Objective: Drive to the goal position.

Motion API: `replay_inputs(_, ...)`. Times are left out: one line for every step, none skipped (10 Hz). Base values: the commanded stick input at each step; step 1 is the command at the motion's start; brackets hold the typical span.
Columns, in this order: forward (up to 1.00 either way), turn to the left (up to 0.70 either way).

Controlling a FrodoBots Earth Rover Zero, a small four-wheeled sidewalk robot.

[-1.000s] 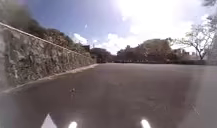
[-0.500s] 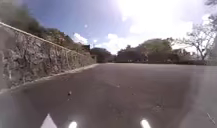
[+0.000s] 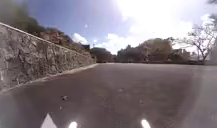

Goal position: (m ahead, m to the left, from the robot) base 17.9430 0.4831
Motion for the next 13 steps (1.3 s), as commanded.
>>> replay_inputs(0.5,0.0)
replay_inputs(0.5,0.0)
replay_inputs(0.5,0.0)
replay_inputs(0.5,0.0)
replay_inputs(0.5,0.0)
replay_inputs(0.5,0.0)
replay_inputs(0.5,0.0)
replay_inputs(0.5,0.0)
replay_inputs(0.5,0.0)
replay_inputs(0.5,0.0)
replay_inputs(0.5,0.0)
replay_inputs(0.5,0.0)
replay_inputs(0.5,0.0)
